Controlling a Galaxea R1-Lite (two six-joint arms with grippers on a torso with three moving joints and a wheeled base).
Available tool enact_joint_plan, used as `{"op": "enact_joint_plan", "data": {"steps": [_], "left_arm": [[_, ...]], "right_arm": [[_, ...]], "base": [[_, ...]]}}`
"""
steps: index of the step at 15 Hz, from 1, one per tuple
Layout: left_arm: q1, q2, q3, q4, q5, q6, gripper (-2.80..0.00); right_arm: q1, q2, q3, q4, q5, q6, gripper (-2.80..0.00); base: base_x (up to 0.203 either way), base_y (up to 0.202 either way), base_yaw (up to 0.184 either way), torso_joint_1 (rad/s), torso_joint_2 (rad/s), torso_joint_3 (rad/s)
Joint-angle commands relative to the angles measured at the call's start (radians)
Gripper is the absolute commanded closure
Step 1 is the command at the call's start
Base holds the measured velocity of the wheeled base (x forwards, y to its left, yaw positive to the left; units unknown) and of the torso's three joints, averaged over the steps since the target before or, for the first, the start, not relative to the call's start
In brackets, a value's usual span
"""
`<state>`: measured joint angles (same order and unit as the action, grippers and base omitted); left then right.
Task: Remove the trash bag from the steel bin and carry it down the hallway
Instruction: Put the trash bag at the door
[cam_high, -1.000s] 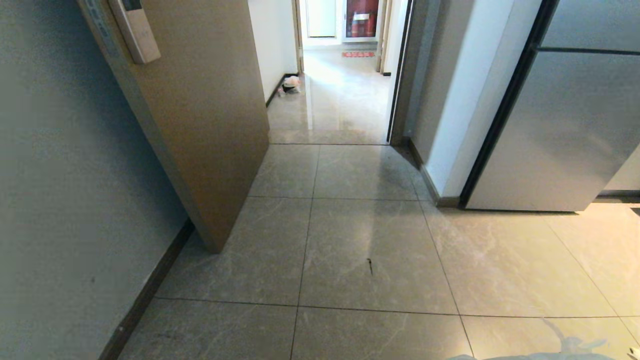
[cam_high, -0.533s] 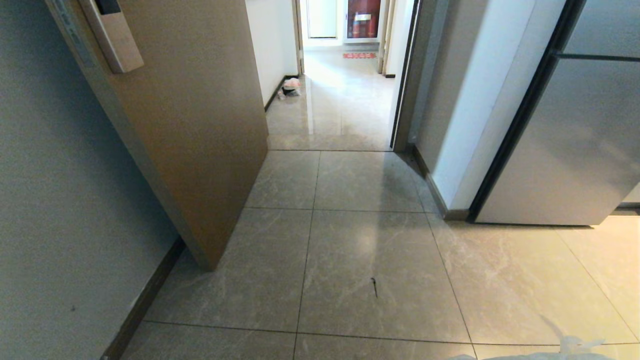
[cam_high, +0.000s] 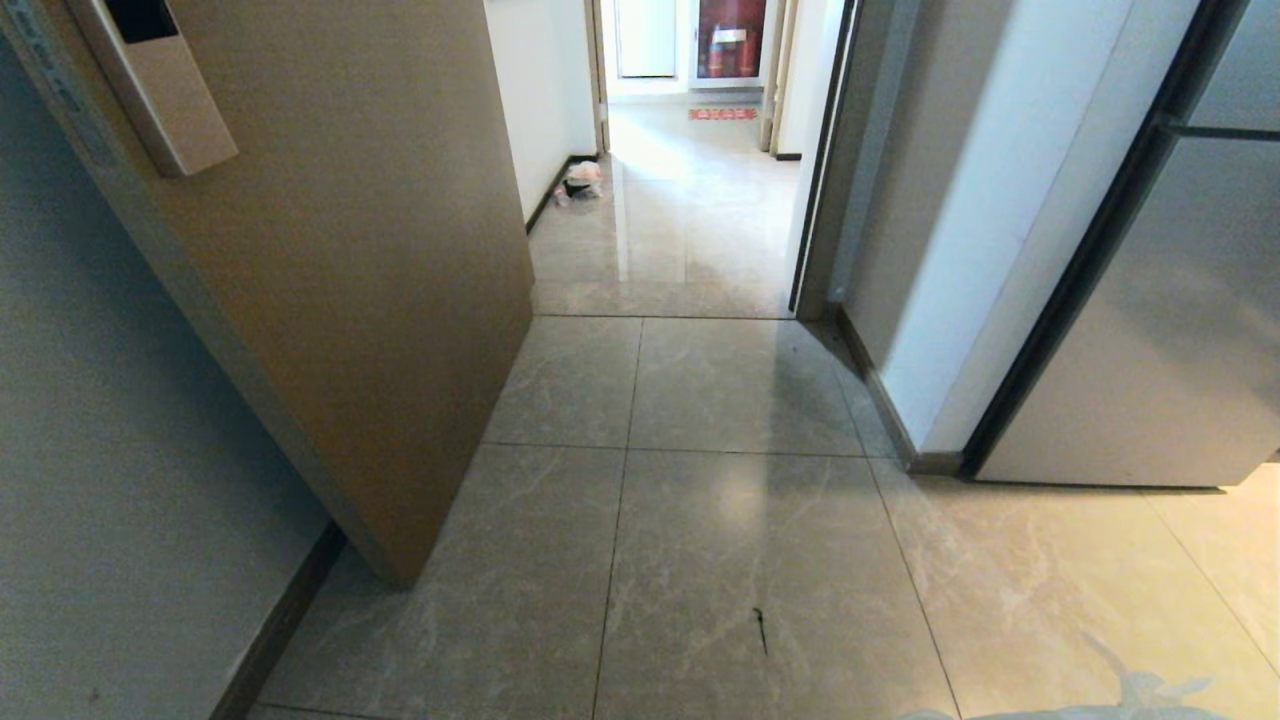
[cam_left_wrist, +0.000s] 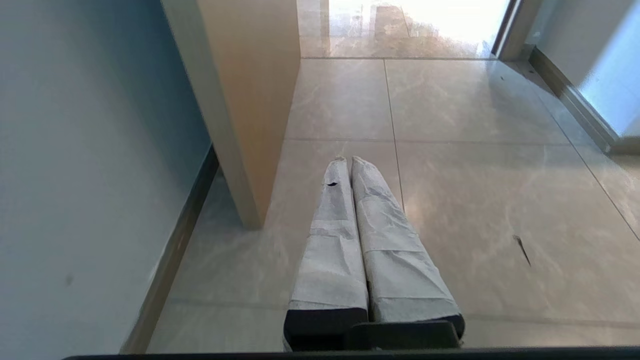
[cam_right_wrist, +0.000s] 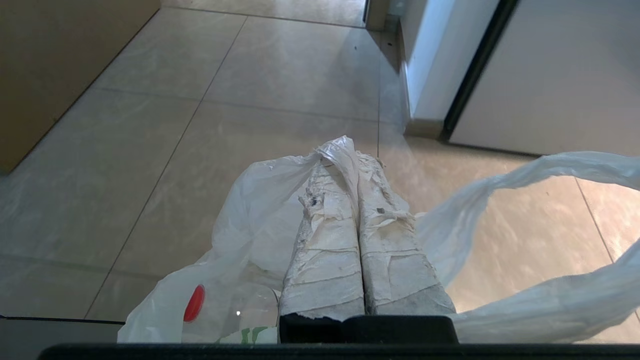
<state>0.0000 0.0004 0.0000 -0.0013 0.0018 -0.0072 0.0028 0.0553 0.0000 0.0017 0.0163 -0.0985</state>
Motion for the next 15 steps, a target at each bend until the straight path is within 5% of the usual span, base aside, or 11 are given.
{"op": "enact_joint_plan", "data": {"steps": [1,15], "left_arm": [[0.0,-0.002,0.002,0.0,0.001,0.0,0.0],[0.0,-0.002,0.0,0.0,0.0,0.0,0.0]], "right_arm": [[0.0,0.001,0.0,0.0,0.001,-0.001,0.0],[0.0,0.001,0.0,0.0,0.001,-0.001,0.0]], "base": [[0.192,0.0,0.002,0.001,0.0,0.002],[0.192,0.0,0.002,0.002,0.0,0.002]]}}
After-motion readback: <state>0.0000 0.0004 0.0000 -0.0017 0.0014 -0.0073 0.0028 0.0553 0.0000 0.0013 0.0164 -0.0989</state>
